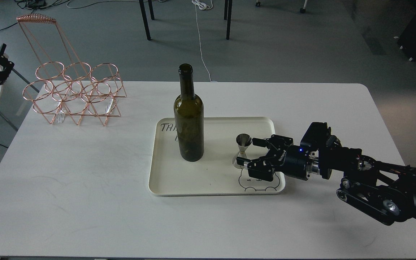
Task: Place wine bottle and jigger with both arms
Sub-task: 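Reach the right gripper to the metal jigger and close around it, then lift the jigger off the tray with the right gripper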
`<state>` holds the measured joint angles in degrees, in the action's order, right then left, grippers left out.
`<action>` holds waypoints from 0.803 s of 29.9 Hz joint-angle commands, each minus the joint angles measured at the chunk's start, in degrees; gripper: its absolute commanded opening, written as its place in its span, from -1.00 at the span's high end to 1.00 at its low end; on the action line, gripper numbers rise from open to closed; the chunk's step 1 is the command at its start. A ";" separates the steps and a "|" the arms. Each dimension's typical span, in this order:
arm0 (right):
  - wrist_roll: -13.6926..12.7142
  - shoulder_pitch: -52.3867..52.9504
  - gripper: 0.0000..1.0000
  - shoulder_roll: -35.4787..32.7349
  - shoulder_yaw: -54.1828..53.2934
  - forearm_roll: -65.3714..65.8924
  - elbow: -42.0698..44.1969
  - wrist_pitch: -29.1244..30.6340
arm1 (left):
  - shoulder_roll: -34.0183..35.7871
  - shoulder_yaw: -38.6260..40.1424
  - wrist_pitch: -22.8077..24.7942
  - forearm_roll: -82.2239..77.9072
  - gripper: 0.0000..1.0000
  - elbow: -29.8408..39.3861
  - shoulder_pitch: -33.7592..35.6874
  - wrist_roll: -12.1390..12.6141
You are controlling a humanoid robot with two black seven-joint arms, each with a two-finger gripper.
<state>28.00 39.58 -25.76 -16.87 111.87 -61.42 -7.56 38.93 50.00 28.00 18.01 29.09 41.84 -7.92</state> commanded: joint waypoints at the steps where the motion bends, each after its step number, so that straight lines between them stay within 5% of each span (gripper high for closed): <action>1: 0.00 0.06 -0.37 2.19 0.26 1.33 2.52 -0.17 | 0.00 -0.17 0.00 0.01 -0.96 0.00 -0.09 0.01; 12: 0.00 1.20 -0.14 5.80 0.79 1.42 5.87 -2.28 | 0.09 -0.17 0.00 -0.08 -0.96 -0.08 -0.09 0.01; 24: 0.00 2.08 0.73 5.89 3.34 1.42 7.28 -2.72 | -0.35 0.01 0.00 0.01 -0.96 -0.08 0.09 0.01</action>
<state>28.00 41.64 -19.95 -13.54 113.38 -54.35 -10.08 38.84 49.94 28.00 18.02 29.00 41.75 -7.92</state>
